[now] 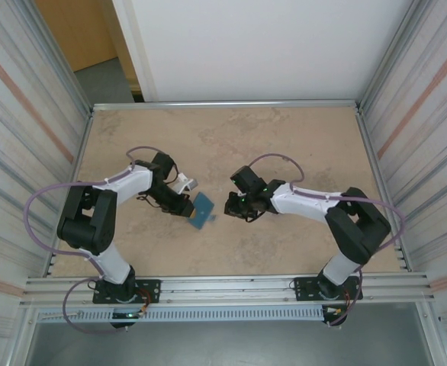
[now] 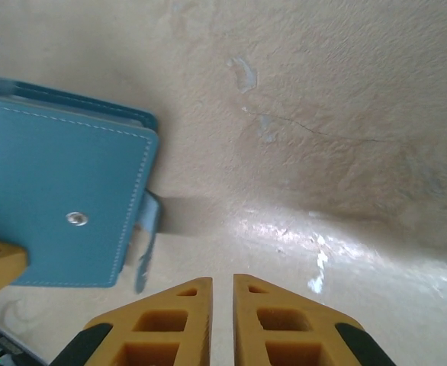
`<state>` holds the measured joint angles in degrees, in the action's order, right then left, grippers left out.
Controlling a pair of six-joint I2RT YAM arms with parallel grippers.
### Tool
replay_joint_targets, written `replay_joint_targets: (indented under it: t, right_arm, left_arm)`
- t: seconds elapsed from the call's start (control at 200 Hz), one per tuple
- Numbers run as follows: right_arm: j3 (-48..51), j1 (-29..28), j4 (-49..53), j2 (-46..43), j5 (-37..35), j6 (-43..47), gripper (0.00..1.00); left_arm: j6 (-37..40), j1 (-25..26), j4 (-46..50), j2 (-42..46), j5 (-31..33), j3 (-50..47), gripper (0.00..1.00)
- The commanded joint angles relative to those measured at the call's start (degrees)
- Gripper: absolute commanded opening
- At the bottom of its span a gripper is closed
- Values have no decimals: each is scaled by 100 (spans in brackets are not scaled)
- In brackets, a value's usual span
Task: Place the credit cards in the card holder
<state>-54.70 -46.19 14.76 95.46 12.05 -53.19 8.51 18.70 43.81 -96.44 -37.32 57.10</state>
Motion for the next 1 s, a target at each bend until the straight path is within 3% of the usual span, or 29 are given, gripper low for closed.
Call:
replay_joint_targets:
  t: [0.0,0.311,0.511,0.992]
  right_arm:
    - [-248,-105,-16,294,142,160,12]
    - [-423,-239,-585,825,601,186,7]
    - [-597,-245,-860,1012,790,221,5]
    - [-761,-269,-1141,1121,974,265,3]
  left_arm:
    - [-171,-65,-37,-48,69,58,0]
    - [-325,-61,-119,-125,64,27,0]
    - [-210,-59,-154,-124,-288,-11,0]
    - [-137,-42,-172,-165,-298,-44,0]
